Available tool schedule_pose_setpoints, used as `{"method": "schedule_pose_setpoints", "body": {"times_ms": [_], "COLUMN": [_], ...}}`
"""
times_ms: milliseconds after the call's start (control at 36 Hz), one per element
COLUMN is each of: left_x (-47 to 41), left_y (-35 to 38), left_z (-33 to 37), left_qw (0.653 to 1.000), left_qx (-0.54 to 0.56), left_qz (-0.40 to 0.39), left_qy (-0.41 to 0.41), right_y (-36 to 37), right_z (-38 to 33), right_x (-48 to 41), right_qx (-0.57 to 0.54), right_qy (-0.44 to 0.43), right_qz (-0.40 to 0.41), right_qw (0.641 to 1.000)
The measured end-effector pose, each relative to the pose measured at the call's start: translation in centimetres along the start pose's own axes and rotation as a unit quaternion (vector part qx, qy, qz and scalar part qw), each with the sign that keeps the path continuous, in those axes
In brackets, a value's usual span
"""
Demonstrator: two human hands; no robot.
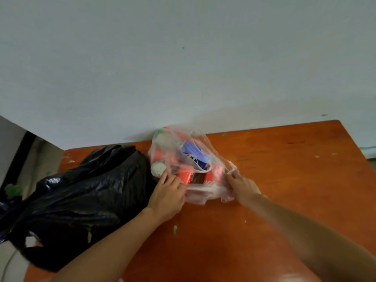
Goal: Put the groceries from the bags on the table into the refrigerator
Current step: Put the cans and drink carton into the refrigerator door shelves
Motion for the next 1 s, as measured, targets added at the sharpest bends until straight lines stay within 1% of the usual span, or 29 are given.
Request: {"method": "schedule_pose_setpoints", "body": {"times_ms": [83,111,167,194,250,306,361,389,444,500,556,583,667,722,750,806,861,944,1000], "left_x": [-0.9,-1.5,-3.2,-4.2,-6.0,-7.1,-7.3,-7.1,-6.2,-4.9,-3.6,-3.1,-1.6,-1.0,-0.8,-0.4,0.1,0.8,1.1], "left_y": [-3.1,-4.3,-6.2,-7.0,-8.0,-8.1,-7.6,-7.2,-6.3,-5.4,-4.5,-4.1,-2.5,-1.8,-1.6,-1.6,-1.5,-1.7,-1.8], "left_z": [0.4,0.5,0.0,-0.4,-1.6,-3.4,-5.4,-6.4,-8.1,-9.2,-9.5,-9.3,-8.4,-7.2,-6.7,-6.0,-5.2,-3.9,-2.9], "left_qw": [0.994,0.99,0.986,0.987,0.992,0.992,0.986,0.982,0.973,0.967,0.964,0.965,0.968,0.974,0.974,0.969,0.968,0.975,0.981], "left_qx": [0.032,0.028,0.003,-0.013,-0.037,-0.037,-0.04,-0.035,0.003,0.065,0.107,0.107,0.063,0.023,0.022,0.059,0.074,0.057,0.032], "left_qz": [0.101,0.131,0.16,0.157,0.115,0.058,0.024,0.009,-0.012,-0.005,0.007,0.003,-0.037,-0.064,-0.058,0.002,0.049,0.062,0.053], "left_qy": [0.036,0.046,0.041,0.024,-0.033,-0.104,-0.16,-0.186,-0.229,-0.247,-0.245,-0.24,-0.238,-0.218,-0.217,-0.238,-0.234,-0.207,-0.182], "right_y": [-1.0,-1.8,-4.4,-6.0,-9.3,-11.8,-12.5,-12.1,-10.0,-7.4,-5.6,-5.1,-4.3,-4.2,-4.2,-4.1,-3.9,-3.5,-2.7], "right_z": [0.5,0.8,1.1,0.9,-0.4,-2.5,-4.7,-5.6,-6.4,-6.1,-4.8,-4.1,-2.9,-2.5,-2.1,-1.6,-0.9,0.7,2.2], "right_x": [0.0,-0.1,-0.3,-0.3,-0.2,0.1,0.0,-0.4,-1.6,-2.9,-3.9,-4.1,-4.4,-4.0,-3.6,-3.0,-2.4,-2.5,-2.5], "right_qx": [-0.019,-0.017,-0.038,-0.051,-0.069,-0.075,-0.06,-0.037,-0.002,-0.013,-0.055,-0.086,-0.185,-0.255,-0.288,-0.336,-0.358,-0.365,-0.334], "right_qy": [0.014,0.022,0.03,0.023,-0.015,-0.073,-0.125,-0.138,-0.115,-0.079,-0.039,-0.025,-0.015,-0.01,-0.001,0.018,0.046,0.101,0.146], "right_qz": [0.024,0.048,0.133,0.18,0.257,0.29,0.284,0.262,0.191,0.134,0.12,0.115,0.09,0.095,0.103,0.113,0.116,0.121,0.106], "right_qw": [0.999,0.998,0.99,0.982,0.964,0.951,0.949,0.954,0.975,0.988,0.99,0.989,0.978,0.962,0.952,0.935,0.925,0.918,0.925]}}
Point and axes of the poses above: each hand's wrist, its own x-axis away from the middle knuckle, its own y-axis out of the palm, z = x × y, the point moved 4 cm from there along -x, towards the middle knuckle, and after that the axes turned 12 degrees about x, right-handed, at the moved point
